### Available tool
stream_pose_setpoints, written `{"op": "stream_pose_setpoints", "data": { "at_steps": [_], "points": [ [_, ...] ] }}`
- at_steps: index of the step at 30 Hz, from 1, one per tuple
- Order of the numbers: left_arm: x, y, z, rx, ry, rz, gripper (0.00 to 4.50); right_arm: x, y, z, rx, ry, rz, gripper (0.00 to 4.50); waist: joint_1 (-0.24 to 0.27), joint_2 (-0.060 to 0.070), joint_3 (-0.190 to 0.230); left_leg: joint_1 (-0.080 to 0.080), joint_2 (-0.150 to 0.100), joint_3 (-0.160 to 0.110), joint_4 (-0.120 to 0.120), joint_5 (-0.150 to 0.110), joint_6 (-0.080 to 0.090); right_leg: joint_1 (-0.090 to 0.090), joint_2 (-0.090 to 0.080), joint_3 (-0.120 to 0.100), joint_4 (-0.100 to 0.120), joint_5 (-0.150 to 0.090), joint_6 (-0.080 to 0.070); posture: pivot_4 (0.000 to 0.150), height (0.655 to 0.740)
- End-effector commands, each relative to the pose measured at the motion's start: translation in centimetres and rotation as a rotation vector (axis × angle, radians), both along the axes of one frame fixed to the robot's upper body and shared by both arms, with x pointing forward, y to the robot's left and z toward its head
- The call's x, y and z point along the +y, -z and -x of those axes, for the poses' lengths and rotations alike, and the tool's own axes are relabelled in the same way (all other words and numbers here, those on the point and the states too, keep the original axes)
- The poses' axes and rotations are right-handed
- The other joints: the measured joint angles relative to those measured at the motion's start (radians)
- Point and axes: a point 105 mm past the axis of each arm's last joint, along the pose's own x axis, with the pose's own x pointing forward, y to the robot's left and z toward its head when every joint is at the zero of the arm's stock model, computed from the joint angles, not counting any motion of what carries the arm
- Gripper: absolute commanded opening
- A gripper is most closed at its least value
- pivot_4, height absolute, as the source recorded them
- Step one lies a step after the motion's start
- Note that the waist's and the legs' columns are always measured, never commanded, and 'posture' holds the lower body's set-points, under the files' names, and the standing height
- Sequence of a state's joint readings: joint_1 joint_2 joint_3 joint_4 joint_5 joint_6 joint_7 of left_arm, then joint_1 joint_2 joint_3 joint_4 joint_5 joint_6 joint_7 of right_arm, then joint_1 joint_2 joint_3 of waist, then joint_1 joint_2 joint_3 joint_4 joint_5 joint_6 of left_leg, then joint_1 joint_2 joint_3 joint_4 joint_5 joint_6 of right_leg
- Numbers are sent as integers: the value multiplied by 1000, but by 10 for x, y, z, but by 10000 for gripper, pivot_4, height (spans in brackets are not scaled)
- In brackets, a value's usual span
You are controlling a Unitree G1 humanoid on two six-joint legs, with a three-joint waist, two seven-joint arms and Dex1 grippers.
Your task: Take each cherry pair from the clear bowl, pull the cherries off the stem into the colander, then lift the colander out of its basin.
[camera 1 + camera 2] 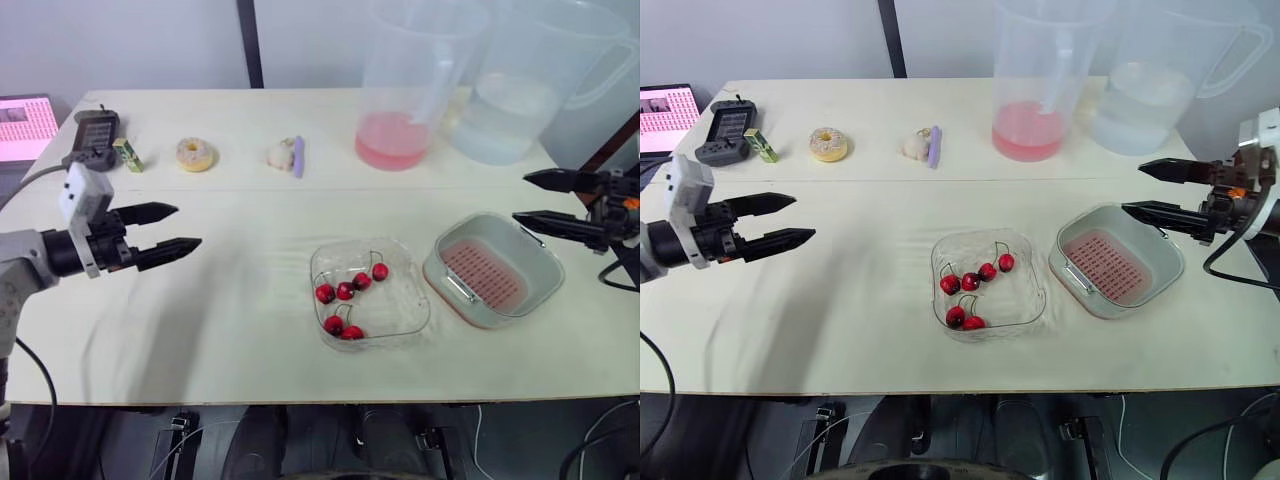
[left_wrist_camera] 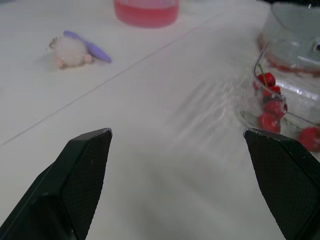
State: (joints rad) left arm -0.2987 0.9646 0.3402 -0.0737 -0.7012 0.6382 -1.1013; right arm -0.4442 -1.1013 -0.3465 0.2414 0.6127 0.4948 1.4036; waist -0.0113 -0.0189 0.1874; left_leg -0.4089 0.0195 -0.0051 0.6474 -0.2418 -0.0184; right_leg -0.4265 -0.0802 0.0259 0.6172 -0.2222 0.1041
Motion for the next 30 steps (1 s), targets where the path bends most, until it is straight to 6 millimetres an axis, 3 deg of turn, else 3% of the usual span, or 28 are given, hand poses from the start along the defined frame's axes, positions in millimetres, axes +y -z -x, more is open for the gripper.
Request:
{"op": "stream_pose_setpoints", "data": {
  "at_steps": [1, 6, 12, 15, 20, 26, 30],
  "points": [
    [-7, -26, 7, -45, 90, 42, 44313, -4, -21, 13, -65, 4, 37, 45000, 1, 0, 0, 0, 0, 0, 0, 0, 0, 0, 0, 0, 0, 0, 0, 1500, 7400],
    [-42, -28, 15, -89, 294, 10, 44313, 2, -23, 29, -74, 8, 92, 45000, -2, 0, 0, 0, -1, 0, 0, 0, 0, 0, 0, 0, 0, 0, 0, 1500, 7400],
    [-85, -24, 20, -102, 530, -70, 44313, 35, -6, 63, -21, -22, 227, 45000, 2, 0, 0, 0, -1, -1, 1, 0, 0, 1, 0, 0, 2, 0, 1, 1500, 7400],
    [-91, -22, 18, -103, 567, -83, 44313, 52, -4, 68, -22, -21, 268, 45000, -8, 0, 0, 1, -1, -1, 2, 0, 0, 1, 0, 1, 2, 0, 1, 1500, 7400],
    [-91, -10, 15, -88, 569, -89, 44313, 96, -7, 59, -96, -65, 395, 45000, -9, 0, 0, 1, 0, -1, 2, 0, 0, 1, 1, 1, 2, 0, 0, 1500, 7400],
    [-83, 3, 16, -102, 516, -85, 44313, 147, -9, 36, -46, -183, 464, 45000, -10, -1, 1, 0, 0, -1, 2, 0, 0, -1, 0, 0, 1, 0, 0, 1500, 7400],
    [-82, 7, 23, -110, 486, -56, 44313, 187, 9, 32, 16, -304, 534, 45000, -5, -2, 1, -1, 0, -1, 1, 0, 0, -2, 0, 0, 0, 0, -1, 1500, 7400]
  ]
}}
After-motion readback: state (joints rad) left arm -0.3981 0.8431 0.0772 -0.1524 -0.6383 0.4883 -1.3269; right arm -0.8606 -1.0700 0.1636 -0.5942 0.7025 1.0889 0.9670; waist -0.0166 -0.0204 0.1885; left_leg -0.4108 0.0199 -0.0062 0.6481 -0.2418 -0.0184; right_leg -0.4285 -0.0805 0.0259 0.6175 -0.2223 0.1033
